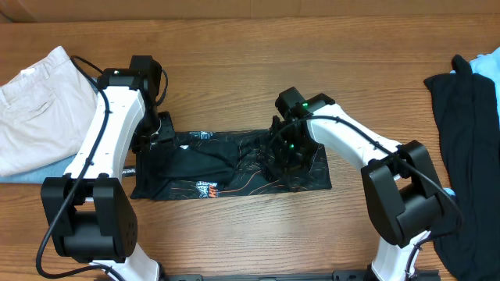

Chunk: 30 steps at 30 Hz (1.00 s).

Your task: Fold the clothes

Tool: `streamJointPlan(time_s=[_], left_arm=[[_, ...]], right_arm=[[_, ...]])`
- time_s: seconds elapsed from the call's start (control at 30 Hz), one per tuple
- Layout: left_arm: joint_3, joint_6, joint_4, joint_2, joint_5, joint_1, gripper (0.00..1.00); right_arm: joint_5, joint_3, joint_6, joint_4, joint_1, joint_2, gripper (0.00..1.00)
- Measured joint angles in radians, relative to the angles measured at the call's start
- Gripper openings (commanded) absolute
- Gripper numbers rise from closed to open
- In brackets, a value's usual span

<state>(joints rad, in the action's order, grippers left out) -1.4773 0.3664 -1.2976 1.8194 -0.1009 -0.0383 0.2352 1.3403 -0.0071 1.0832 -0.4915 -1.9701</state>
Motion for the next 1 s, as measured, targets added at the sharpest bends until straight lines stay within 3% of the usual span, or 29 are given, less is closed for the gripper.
streamJointPlan(time_s=[0.1, 0.17, 0.3, 0.47, 0.6, 0.83, 1.0], left_arm=[[0.000, 0.000, 0.000, 0.000, 0.000, 0.000, 0.42], [0.000, 0.000, 0.000, 0.000, 0.000, 0.000, 0.42], [0.000, 0.000, 0.000, 0.000, 0.000, 0.000, 0.42], [0.000, 0.000, 0.000, 0.000, 0.000, 0.000, 0.42], [0.000, 0.000, 0.000, 0.000, 0.000, 0.000, 0.43], [0.000, 0.000, 0.000, 0.000, 0.000, 0.000, 0.42], [0.000, 0.000, -0.002, 0.000, 0.000, 0.000, 0.43]], right_arm=[[0.067, 0.000, -0.070, 0.037, -0.022, 0.000, 0.08], [0.120, 0.000, -0.131, 0.082, -0.048, 0.000, 0.18], [0.193, -0.002, -0.246, 0.126, -0.116, 0.000, 0.20], [0.210, -0.002, -0.282, 0.114, -0.125, 0.000, 0.24], [0.187, 0.009, -0.260, 0.107, -0.103, -0.001, 0.26], [0.005, 0.155, -0.131, 0.047, -0.078, -0.004, 0.53], [-0.071, 0.177, -0.040, -0.014, -0.086, -0.004, 0.60]])
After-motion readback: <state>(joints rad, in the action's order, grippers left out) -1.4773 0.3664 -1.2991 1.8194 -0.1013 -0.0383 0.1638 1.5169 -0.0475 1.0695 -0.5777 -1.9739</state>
